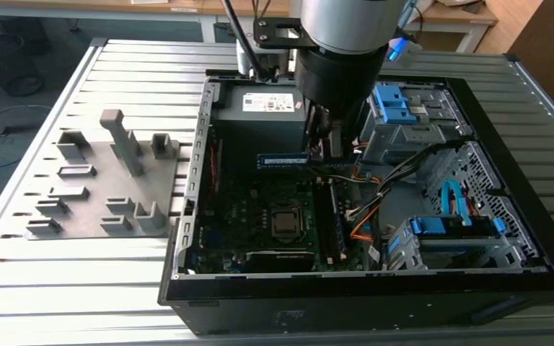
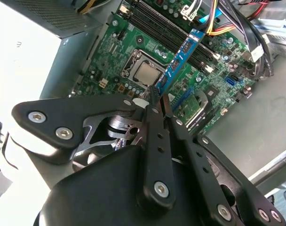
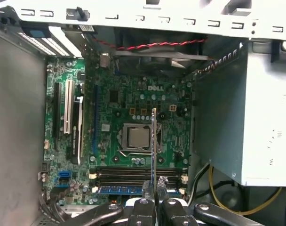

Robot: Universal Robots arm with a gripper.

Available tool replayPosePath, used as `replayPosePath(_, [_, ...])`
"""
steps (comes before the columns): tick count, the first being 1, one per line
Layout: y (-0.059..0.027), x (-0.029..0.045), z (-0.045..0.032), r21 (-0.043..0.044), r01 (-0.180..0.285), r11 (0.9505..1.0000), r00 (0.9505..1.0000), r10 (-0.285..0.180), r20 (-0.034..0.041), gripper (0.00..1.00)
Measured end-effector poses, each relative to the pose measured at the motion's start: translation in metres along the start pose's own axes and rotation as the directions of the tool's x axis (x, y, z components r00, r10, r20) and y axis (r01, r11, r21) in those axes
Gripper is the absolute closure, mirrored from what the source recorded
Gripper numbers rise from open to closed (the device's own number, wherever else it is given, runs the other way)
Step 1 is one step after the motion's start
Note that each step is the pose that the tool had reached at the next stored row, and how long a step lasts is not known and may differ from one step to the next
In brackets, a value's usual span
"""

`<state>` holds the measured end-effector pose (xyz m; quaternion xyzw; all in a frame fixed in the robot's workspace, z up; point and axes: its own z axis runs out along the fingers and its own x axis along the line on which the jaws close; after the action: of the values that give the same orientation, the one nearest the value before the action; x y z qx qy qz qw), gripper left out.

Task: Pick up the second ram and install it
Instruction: 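Pick up the second ram and move it above second insertion slot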

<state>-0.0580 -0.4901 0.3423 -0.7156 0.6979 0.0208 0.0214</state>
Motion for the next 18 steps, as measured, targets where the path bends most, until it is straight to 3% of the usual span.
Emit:
replayPosePath(12, [0.0,0.0016,0.012,0.0,0.0,1.0,1.0,0.0,0.0,0.86])
replayPosePath(18, [0.0001,0.0027,0.0223,0.0,0.0,1.0,1.0,0.0,0.0,0.86])
